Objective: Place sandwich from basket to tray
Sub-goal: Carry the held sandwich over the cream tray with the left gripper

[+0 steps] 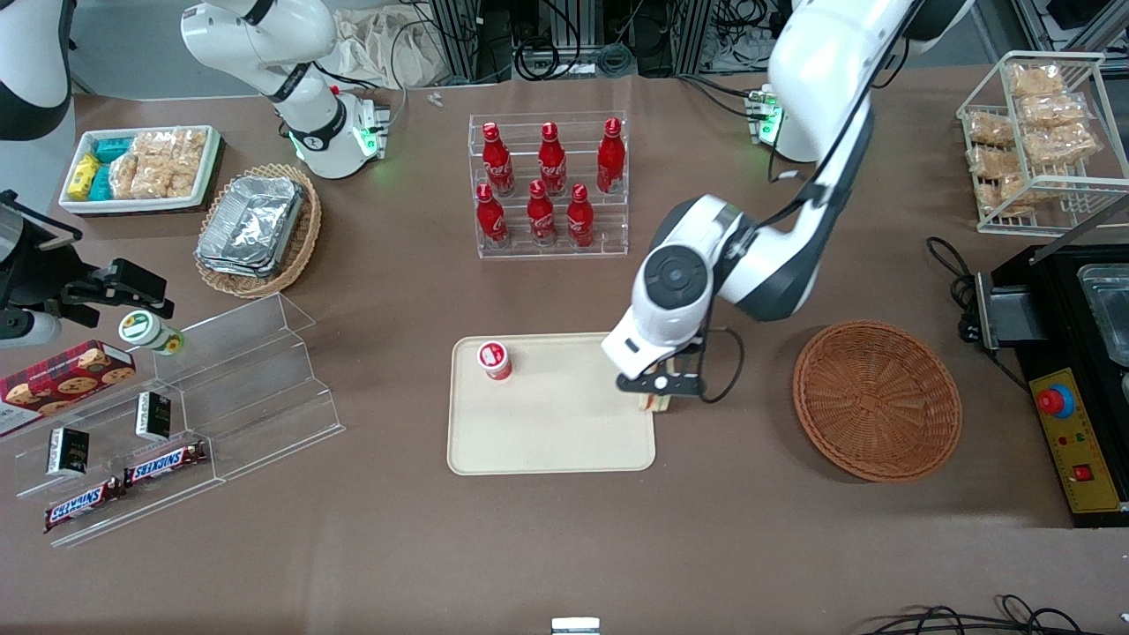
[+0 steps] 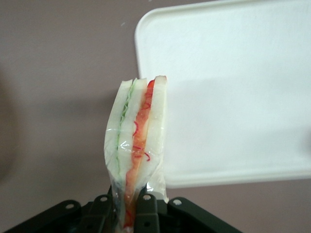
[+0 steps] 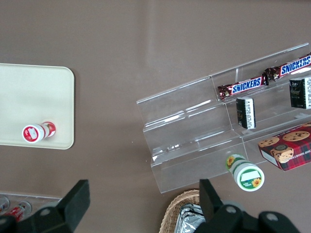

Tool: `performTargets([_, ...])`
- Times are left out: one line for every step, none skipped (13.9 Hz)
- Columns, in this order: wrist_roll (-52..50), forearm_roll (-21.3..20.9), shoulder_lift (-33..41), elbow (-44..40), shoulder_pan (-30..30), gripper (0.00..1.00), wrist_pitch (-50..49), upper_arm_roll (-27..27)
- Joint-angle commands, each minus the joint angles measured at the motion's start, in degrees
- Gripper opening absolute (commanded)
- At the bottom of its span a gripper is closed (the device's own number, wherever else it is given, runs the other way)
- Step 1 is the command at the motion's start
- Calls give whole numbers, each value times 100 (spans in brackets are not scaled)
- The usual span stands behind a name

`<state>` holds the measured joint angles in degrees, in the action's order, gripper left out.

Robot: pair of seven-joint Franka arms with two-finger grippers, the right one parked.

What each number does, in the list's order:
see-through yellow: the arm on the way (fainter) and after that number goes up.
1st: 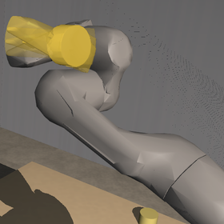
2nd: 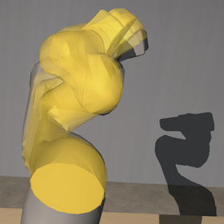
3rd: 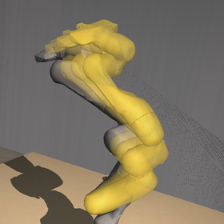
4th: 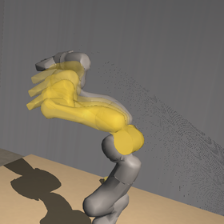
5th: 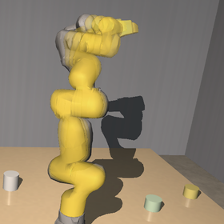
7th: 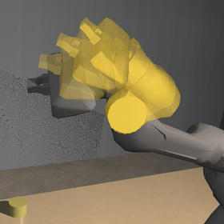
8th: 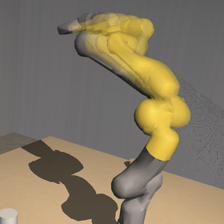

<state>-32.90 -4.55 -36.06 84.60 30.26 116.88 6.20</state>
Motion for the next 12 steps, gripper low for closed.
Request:
performTargets([-225, -151, -568, -453, 190, 3, 491, -66])
performTargets([-243, -151, -674, -471, 199, 3, 606, -66])
performTargets([-269, -169, -770, -480, 199, 3, 738, -66])
performTargets([-269, -247, -858, -480, 208, 11, 913, -66])
performTargets([-278, -378, -920, -480, 199, 44, 1020, -66])
performTargets([-269, -519, -938, -471, 199, 90, 1073, -66])
performTargets([-286, -590, -921, -471, 199, 100, 1082, -66])
performTargets([-374, -599, -886, -480, 199, 100, 1073, -75])
performTargets([-401, -599, -833, -480, 147, 100, 1073, -75])
performTargets([-375, -608, -781, -488, 94, 100, 1065, -84])
performTargets([-383, -608, -615, -506, 85, 100, 1039, -84])
performTargets([-418, -608, -474, -515, 85, 100, 969, -110])
